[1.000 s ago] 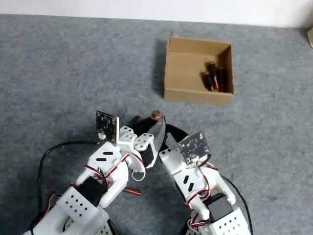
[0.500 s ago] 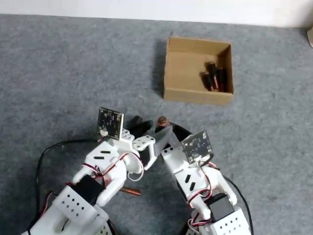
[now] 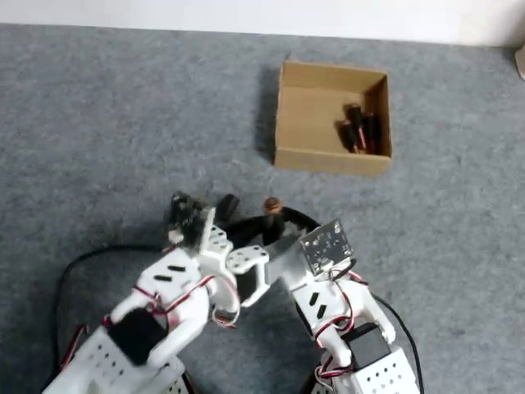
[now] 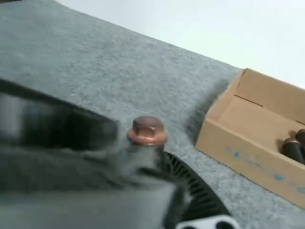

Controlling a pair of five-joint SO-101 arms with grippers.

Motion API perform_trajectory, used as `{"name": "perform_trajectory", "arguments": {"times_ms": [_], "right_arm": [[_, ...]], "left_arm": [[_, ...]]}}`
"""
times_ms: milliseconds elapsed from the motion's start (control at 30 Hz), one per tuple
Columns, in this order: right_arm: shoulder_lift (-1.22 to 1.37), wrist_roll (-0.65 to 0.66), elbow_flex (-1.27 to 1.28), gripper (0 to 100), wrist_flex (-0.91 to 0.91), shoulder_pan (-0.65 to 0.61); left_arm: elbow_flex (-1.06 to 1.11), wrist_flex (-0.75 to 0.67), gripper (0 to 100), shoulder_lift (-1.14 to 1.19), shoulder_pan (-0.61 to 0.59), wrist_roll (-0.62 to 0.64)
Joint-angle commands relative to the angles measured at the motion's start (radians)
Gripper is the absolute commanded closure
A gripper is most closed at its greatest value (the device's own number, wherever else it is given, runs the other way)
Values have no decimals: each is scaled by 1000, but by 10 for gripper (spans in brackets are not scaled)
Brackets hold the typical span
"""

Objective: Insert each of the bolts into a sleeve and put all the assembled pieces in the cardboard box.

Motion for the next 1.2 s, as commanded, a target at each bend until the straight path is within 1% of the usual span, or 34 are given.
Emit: {"name": "perform_trajectory", "arguments": {"times_ms": [0, 33, 133, 200, 267, 300, 400, 533, 600, 733, 800, 900, 1033, 1167], "right_arm": [[-15, 14, -13, 993, -31, 2], [-15, 14, -13, 993, -31, 2], [-15, 17, -12, 993, -31, 2], [-15, 20, -12, 993, -31, 5], [-15, 20, -10, 993, -30, 7], [-13, 20, -10, 993, -27, 8], [-5, 23, -13, 993, -2, 38], [-4, 91, -21, 993, 18, 147], [-2, 97, -35, 993, 16, 194], [67, 98, -105, 993, 16, 219], [177, 98, -196, 993, 13, 236], [446, 100, -430, 993, 12, 272], [898, 103, -835, 993, 28, 315], [1382, 132, -1322, 993, 168, 334]], "left_arm": [[36, 2, 811, -145, -4, 5], [54, 2, 846, -180, -28, 5], [113, -26, 1000, -263, -134, -3], [166, -87, 973, -303, -225, 3], [222, -153, 998, -320, -325, 5], [246, -184, 994, -320, -372, 5], [289, -226, 993, -320, -476, 5], [306, -224, 993, -320, -504, 5], [308, -224, 993, -320, -506, 5], [337, -232, 993, -320, -499, 5], [340, -232, 993, -320, -499, 5], [341, -230, 993, -320, -499, 5], [358, -233, 993, -320, -498, -2], [360, -233, 993, -320, -498, -2]]}}
